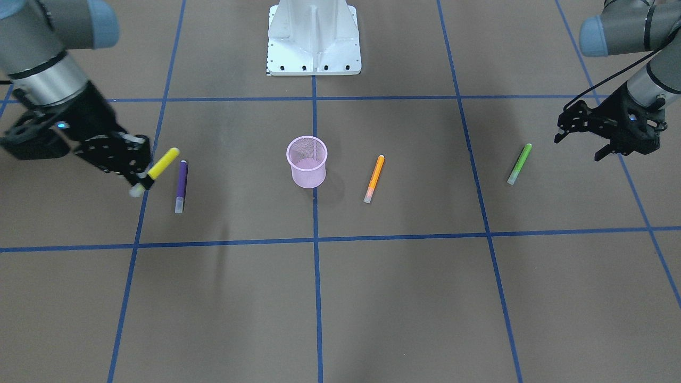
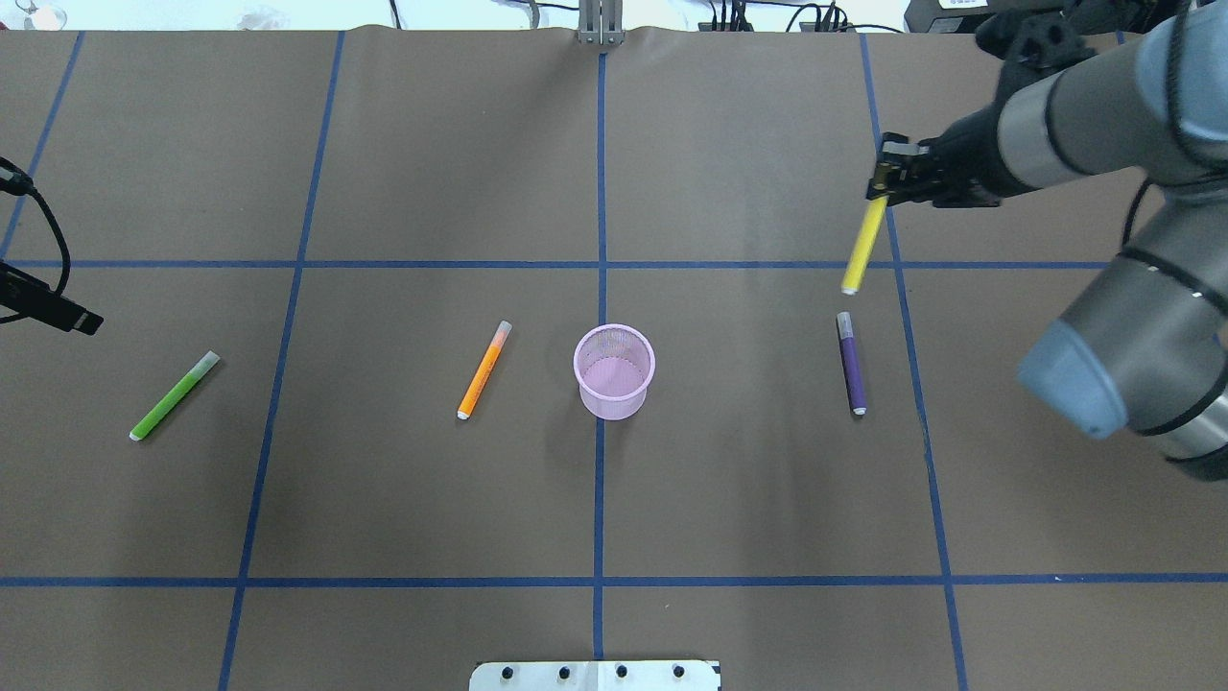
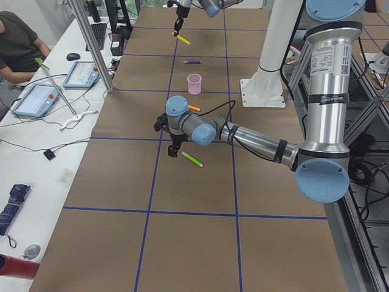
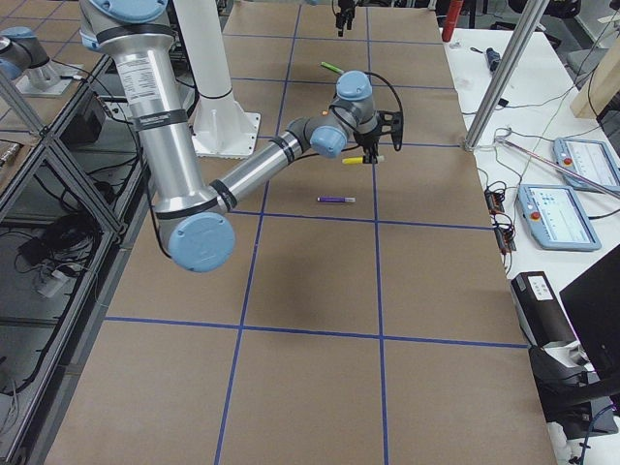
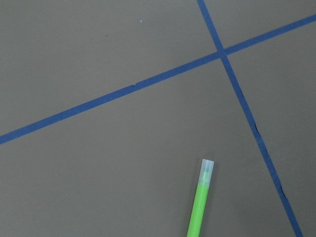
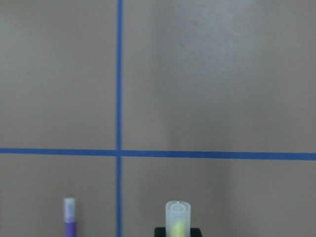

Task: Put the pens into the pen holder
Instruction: 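Carry the held yellow-green marker with the right gripper over the cup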

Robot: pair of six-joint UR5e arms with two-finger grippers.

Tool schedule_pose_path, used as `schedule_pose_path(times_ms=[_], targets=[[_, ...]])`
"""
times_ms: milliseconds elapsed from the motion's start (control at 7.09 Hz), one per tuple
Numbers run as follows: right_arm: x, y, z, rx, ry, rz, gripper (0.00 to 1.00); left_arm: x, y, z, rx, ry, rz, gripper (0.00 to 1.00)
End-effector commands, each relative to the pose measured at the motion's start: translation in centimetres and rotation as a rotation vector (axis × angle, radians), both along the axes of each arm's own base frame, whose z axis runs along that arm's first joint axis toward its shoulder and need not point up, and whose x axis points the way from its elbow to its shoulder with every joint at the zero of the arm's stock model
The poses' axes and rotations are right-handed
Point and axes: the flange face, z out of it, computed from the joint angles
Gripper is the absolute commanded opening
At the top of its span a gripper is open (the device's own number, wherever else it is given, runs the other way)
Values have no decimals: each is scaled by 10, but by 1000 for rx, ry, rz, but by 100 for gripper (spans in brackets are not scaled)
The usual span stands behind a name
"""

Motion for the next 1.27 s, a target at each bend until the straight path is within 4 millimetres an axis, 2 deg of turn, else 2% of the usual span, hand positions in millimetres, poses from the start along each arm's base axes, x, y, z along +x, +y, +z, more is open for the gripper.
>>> schedule_pose_path(times_ms=[0,141,282,564,705,987,1128], targets=[[-114,67,-72,84,-70,209,0,10,-8,4,53,-29,36,99],[-142,88,-80,101,-75,239,0,13,-9,3,55,-30,38,99],[-159,108,-85,151,-64,293,0,14,-10,4,53,-29,40,99],[-178,108,-82,173,-32,332,0,20,-11,-1,60,-26,47,99],[-195,121,-74,191,-6,343,0,22,-11,-1,55,-24,47,99],[-206,134,-72,198,0,328,4,30,-12,5,27,-30,48,99],[-207,135,-73,199,-1,324,46,45,-11,7,23,-34,70,99]])
